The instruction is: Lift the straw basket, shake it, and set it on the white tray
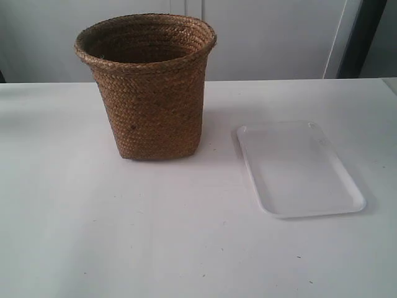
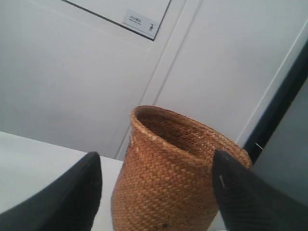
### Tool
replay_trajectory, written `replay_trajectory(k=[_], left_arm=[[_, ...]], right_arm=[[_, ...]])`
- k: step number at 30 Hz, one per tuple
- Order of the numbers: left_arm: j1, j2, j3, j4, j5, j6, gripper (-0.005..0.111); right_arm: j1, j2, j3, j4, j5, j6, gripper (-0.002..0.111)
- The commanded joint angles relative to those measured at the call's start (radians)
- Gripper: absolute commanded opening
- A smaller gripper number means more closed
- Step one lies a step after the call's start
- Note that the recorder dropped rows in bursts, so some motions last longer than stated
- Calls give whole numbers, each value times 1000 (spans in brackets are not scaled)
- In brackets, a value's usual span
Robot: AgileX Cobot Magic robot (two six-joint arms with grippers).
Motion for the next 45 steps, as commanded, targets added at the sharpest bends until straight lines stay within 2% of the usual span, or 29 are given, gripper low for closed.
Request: replay_trajectory(k=[1,9,16,19,23,24,27,30,31,33,35,40,45], left_arm=[[-5,153,-103,80,-49,-79,68],[-5,457,-317,247,-165,-244,68],[-5,703,-537,343,-160,-408,68],[-9,801,-625,373,-188,-472,74],[-47,932,-731,402,-186,-544,80],[-76,991,-780,415,-157,-544,80],[-155,1106,-853,495,61,-544,80],[-166,1190,-931,503,65,-544,80],[-166,1226,-970,501,29,-544,80],[-183,1283,-1009,506,1,-544,80],[-200,1319,-1025,549,43,-544,80],[-204,1338,-1027,549,65,-544,79],[-204,1338,-1027,547,-7,-544,79]], right_arm=[[0,-5,5,-3,-2,3,35],[0,-5,5,-3,-2,3,35],[0,-5,5,-3,-2,3,35],[0,-5,5,-3,-2,3,35],[0,-5,5,-3,-2,3,35],[0,-5,5,-3,-2,5,35],[0,-5,5,-3,-2,5,35],[0,-5,5,-3,-2,5,35],[0,-5,5,-3,-2,5,35],[0,-5,5,-3,-2,5,35],[0,-5,5,-3,-2,5,35],[0,-5,5,-3,-2,5,35],[0,-5,5,-3,-2,5,35]])
